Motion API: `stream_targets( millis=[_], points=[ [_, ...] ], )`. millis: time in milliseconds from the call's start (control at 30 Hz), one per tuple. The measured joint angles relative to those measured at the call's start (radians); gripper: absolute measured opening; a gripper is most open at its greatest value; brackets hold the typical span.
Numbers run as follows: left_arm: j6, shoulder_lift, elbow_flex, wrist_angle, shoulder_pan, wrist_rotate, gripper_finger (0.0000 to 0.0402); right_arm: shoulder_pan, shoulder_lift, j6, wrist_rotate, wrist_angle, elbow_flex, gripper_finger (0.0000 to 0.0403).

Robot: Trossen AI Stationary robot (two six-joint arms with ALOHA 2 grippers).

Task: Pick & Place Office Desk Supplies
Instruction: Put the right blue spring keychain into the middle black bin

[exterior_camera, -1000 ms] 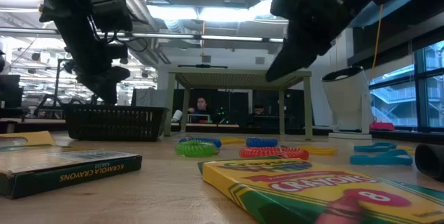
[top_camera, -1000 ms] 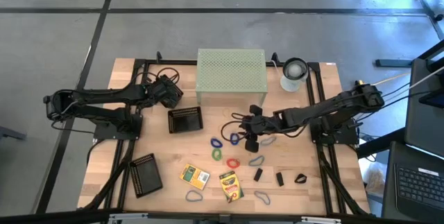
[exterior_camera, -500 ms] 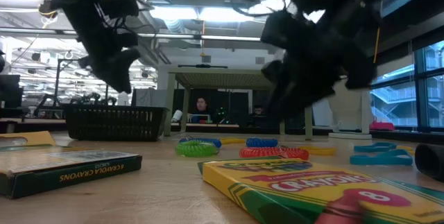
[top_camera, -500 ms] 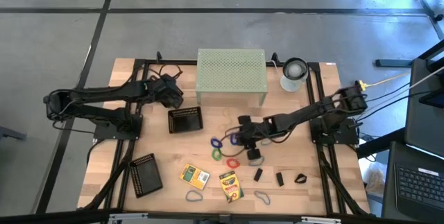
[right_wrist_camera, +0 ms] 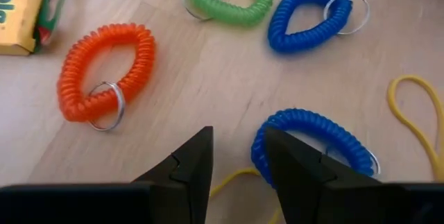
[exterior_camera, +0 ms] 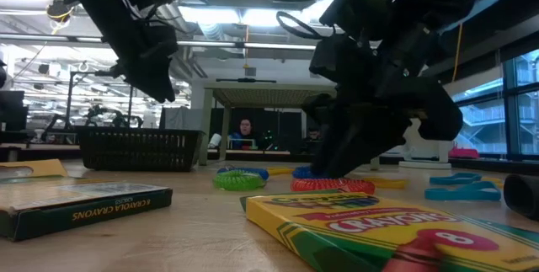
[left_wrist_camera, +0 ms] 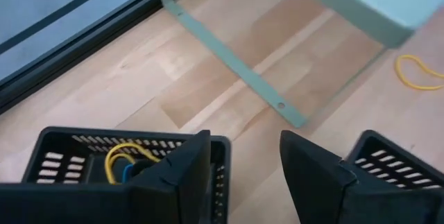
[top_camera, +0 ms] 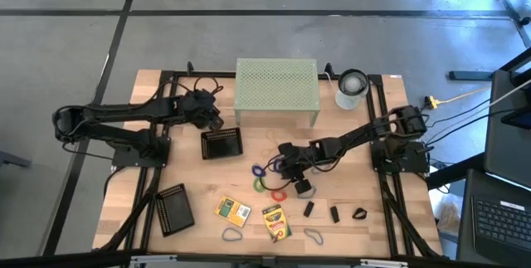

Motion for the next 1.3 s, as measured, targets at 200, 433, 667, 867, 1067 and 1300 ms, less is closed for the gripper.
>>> stream_targets(
  millis=[200,433,667,867,1067,1300],
  points=[
    [-0.004,0.000,0.000,0.015,-0.042,-0.009,0.0170,-0.012,0.004,0.001,0.005,0.004,-0.001,0.0135],
    [-0.070,0.000,0.000,0.015,-0.106,-0.095,0.0166,-0.014,0.004,0.004,0.038,0.010,-0.002,0.0135],
    [-0.117,0.000,0.000,0.015,-0.176,-0.174,0.0164,-0.014,0.004,0.015,0.039,0.010,-0.002,0.0135],
    [-0.142,0.000,0.000,0.015,-0.235,-0.237,0.0162,-0.014,0.006,0.048,0.038,0.010,-0.002,0.0132],
    [-0.168,0.000,0.000,0.016,-0.297,-0.303,0.0159,-0.014,0.022,0.101,0.023,0.012,0.000,0.0109],
    [-0.165,0.000,0.000,0.052,-0.353,-0.342,0.0160,-0.014,0.023,0.109,0.023,0.014,0.000,0.0058]
  ],
)
